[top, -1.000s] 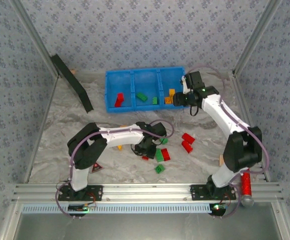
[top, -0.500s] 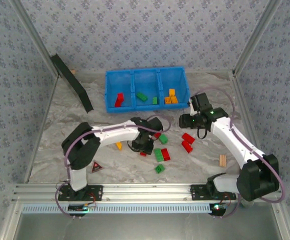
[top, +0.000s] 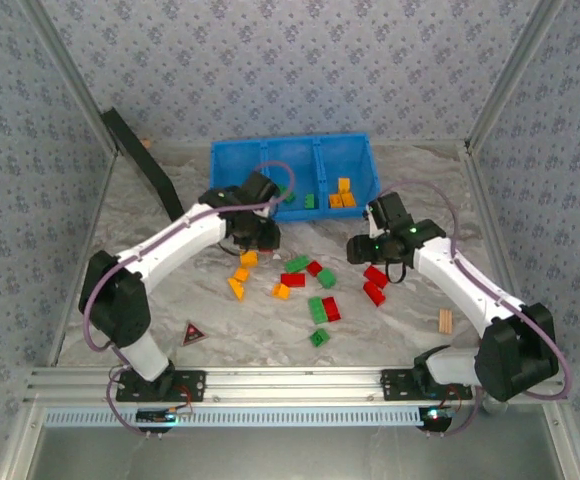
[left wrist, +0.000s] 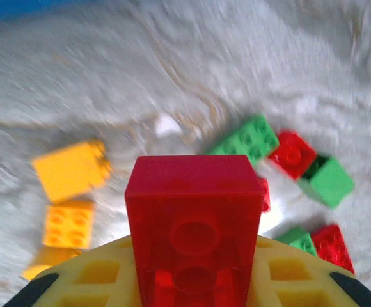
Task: Sort the legos into containers by color
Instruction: Place the lego on the lego.
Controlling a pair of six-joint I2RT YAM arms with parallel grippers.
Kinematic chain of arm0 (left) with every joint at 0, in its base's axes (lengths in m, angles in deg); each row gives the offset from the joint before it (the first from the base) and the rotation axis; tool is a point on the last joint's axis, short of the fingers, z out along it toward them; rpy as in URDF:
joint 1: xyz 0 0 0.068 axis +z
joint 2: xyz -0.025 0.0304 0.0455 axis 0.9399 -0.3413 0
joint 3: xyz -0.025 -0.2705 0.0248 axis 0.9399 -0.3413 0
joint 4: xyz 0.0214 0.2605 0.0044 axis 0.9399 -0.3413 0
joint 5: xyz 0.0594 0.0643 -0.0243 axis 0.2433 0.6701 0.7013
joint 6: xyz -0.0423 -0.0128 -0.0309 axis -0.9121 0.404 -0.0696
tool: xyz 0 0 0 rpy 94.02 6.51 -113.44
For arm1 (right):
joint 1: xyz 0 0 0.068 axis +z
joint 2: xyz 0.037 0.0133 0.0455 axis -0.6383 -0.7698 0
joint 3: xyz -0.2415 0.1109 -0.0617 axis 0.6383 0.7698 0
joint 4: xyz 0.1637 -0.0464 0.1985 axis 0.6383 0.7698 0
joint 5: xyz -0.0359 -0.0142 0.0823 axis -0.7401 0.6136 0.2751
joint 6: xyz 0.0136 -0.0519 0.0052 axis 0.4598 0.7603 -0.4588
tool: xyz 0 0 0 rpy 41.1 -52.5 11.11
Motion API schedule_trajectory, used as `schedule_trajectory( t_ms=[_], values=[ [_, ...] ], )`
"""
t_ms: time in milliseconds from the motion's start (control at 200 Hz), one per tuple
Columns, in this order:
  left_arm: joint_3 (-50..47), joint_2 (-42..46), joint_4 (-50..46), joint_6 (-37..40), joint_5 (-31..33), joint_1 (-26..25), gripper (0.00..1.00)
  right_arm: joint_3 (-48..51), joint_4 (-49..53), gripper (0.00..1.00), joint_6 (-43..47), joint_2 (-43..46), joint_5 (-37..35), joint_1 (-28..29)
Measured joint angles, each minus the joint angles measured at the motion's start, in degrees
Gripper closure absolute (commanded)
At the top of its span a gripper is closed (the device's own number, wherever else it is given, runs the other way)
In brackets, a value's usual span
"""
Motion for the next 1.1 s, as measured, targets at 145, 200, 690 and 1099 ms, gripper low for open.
schedule_trajectory(
  t_ms=[145, 200, 690, 1099],
  values=[
    [4.07, -0.02, 0.5, 1.64, 1.07, 5.79, 0.8, 0.5, -0.83, 0.35, -1.79, -1.44, -0.02, 5.09],
    [5.6, -0.46, 0.5, 2.08, 1.36, 7.56, 0.8, 0.5, -1.31, 0.34, -2.82, -2.03, -0.33, 7.85],
    [17.94, -18.36, 2.21, 3.17, -1.22, 16.37, 0.8, 0.9, -7.17, 0.26, -7.52, -6.1, -1.53, 28.57],
    [30.4, -32.3, 0.59, 3.63, -1.38, 17.25, 0.56, -14.1, -8.94, 0.24, -6.86, -21.94, -0.07, 36.63]
  ],
)
